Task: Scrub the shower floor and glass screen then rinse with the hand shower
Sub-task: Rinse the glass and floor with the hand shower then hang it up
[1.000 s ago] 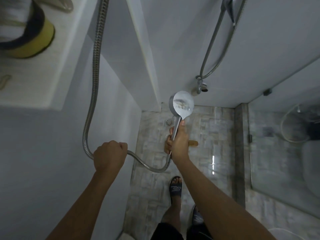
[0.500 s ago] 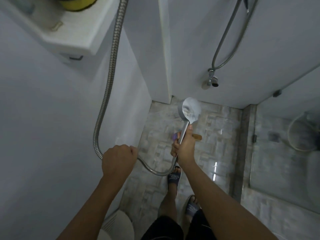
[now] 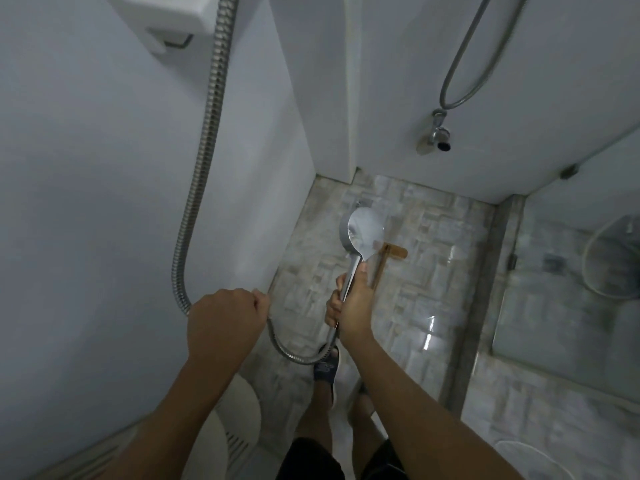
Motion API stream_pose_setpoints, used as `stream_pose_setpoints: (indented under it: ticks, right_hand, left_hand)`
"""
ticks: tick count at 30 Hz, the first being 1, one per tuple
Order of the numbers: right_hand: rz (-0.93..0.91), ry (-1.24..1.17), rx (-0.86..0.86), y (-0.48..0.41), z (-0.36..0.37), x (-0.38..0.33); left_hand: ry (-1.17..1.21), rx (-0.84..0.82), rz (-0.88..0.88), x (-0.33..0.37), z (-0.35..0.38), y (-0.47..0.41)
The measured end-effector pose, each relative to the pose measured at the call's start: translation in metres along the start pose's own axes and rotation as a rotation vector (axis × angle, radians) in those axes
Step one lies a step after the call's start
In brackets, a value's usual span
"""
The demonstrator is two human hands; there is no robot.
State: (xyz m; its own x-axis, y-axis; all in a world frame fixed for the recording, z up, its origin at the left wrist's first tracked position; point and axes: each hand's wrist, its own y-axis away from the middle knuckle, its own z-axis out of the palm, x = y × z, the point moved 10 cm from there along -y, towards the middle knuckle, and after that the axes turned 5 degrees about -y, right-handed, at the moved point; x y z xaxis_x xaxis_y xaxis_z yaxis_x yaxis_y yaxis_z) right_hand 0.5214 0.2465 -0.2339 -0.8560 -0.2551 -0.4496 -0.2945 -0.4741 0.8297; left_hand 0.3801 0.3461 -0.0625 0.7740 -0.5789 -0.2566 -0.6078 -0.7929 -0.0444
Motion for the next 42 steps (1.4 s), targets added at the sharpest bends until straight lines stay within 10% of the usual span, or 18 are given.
stream_pose_setpoints:
  ticks: [42]
  right_hand:
    - [-0.438,-0.489,0.720,0.090,-0.365,-0.069]
  left_hand:
    - [0.102,-0.345,0.441,0.312,0.001,-0.046]
